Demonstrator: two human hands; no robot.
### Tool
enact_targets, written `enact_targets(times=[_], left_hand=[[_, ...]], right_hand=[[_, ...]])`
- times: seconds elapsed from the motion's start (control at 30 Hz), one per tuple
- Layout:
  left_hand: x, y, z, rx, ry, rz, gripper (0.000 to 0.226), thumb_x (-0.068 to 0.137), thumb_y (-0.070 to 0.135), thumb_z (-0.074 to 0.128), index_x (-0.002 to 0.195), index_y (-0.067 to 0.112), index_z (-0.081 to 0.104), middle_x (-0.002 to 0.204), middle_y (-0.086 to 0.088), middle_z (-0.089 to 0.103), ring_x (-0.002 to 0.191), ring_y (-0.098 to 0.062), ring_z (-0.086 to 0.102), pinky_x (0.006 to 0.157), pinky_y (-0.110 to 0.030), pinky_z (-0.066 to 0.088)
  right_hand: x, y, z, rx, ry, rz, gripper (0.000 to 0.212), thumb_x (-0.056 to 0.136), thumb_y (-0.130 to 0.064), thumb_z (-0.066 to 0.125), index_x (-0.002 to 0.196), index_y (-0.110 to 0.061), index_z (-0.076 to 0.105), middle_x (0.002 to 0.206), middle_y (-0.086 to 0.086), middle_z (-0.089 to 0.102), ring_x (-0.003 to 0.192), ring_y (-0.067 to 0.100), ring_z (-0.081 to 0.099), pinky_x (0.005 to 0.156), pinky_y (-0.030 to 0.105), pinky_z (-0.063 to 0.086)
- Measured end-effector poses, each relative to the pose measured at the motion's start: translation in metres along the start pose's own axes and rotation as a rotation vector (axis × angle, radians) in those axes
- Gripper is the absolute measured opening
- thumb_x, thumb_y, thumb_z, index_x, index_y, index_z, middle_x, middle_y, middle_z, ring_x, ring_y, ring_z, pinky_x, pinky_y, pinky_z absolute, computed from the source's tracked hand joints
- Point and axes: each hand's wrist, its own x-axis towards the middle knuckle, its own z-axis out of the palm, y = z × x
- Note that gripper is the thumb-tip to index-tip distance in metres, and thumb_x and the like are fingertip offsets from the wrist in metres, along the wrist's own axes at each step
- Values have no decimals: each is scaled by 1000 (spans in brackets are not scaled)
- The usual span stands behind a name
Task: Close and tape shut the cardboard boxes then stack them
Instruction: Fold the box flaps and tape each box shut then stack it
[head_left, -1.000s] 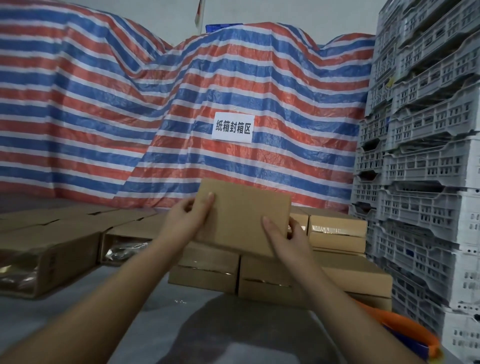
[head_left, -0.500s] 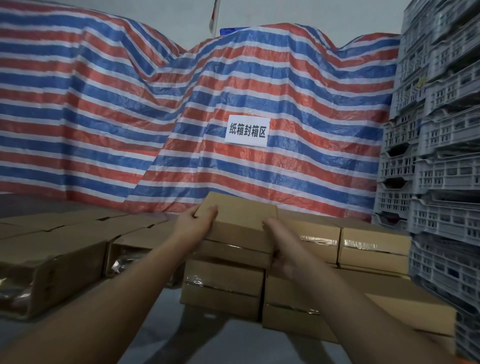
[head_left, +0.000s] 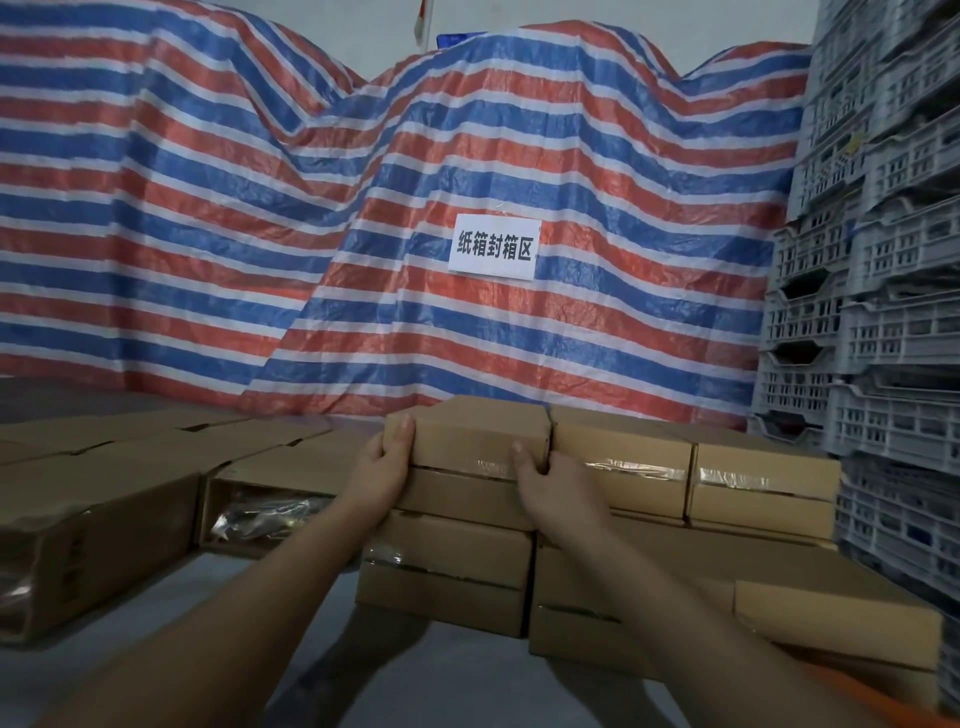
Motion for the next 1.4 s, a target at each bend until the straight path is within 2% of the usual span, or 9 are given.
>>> enact_targets(times=[0.13, 0.3, 0.4, 0.5, 0.53, 0.7, 0.87, 1.07, 1.4], left_hand=[[-5, 0, -2, -16, -9, -25, 69, 94, 68, 32, 140, 18, 45, 123, -5, 54, 102, -15, 52, 83, -33, 42], [-25, -6, -6, 91, 83, 14, 56, 95, 66, 33, 125, 22, 51, 110, 2, 55, 102, -17, 53, 84, -36, 41], [-46, -11, -13, 156, 154, 59, 30, 99, 56, 39, 103, 29, 52, 97, 8, 59, 96, -15, 57, 85, -39, 48], [-67, -14, -26, 275, 219, 92, 22, 101, 43, 44, 97, 25, 57, 91, 6, 63, 90, -15, 61, 86, -42, 53], [-72, -15, -29, 313, 226, 98, 24, 101, 38, 46, 94, 21, 60, 89, 3, 65, 87, -16, 63, 83, -42, 54], [-100, -24, -59, 529, 131, 84, 39, 102, 33, 48, 74, 12, 66, 65, -4, 64, 61, -17, 61, 62, -36, 51], [-121, -26, -79, 543, 104, 68, 55, 102, 46, 40, 57, 17, 55, 49, 4, 51, 47, -10, 48, 54, -30, 40], [-149, -41, -94, 761, 91, 26, 66, 102, 55, 25, 64, 17, 62, 58, 0, 62, 58, -12, 62, 66, -32, 53], [-163, -31, -96, 769, 89, 132, 58, 104, 49, 25, 68, 20, 59, 64, -1, 63, 62, -14, 62, 63, -34, 52]], right_hand=[[-4, 1, 1, -52, 23, -12, 41, 99, -62, 39, 80, -28, 51, 78, -14, 53, 68, 0, 47, 52, 22, 32], [-16, 6, -5, -13, 77, -64, 34, 99, -58, 44, 111, -26, 51, 105, -6, 59, 86, 6, 53, 70, 30, 47], [-36, 7, -10, -69, 280, -132, 42, 99, -47, 52, 129, -18, 53, 122, -4, 53, 106, 10, 49, 85, 28, 44], [-66, 6, -17, -70, 414, -297, 10, 97, -34, 59, 92, -27, 54, 98, -14, 51, 87, 5, 50, 73, 21, 39], [-73, 8, -16, -92, 414, -342, 22, 97, -30, 60, 77, -28, 50, 87, -15, 50, 77, 3, 50, 65, 16, 36], [-116, 14, 2, -136, 202, -516, 60, 92, -10, 66, 57, -34, 24, 53, -11, 30, 47, 4, 33, 44, 18, 24], [-127, 24, 26, -189, -54, -244, 48, 94, -27, 51, 52, -14, 33, 45, -2, 43, 42, 10, 41, 43, 26, 29], [-130, 45, 36, -157, -117, -179, 54, 97, -26, 53, 51, -17, 26, 39, -1, 30, 37, 10, 28, 43, 27, 18], [-138, 46, 36, -139, -157, -265, 63, 102, -32, 51, 45, -24, 29, 36, -10, 32, 38, 9, 35, 50, 29, 29]])
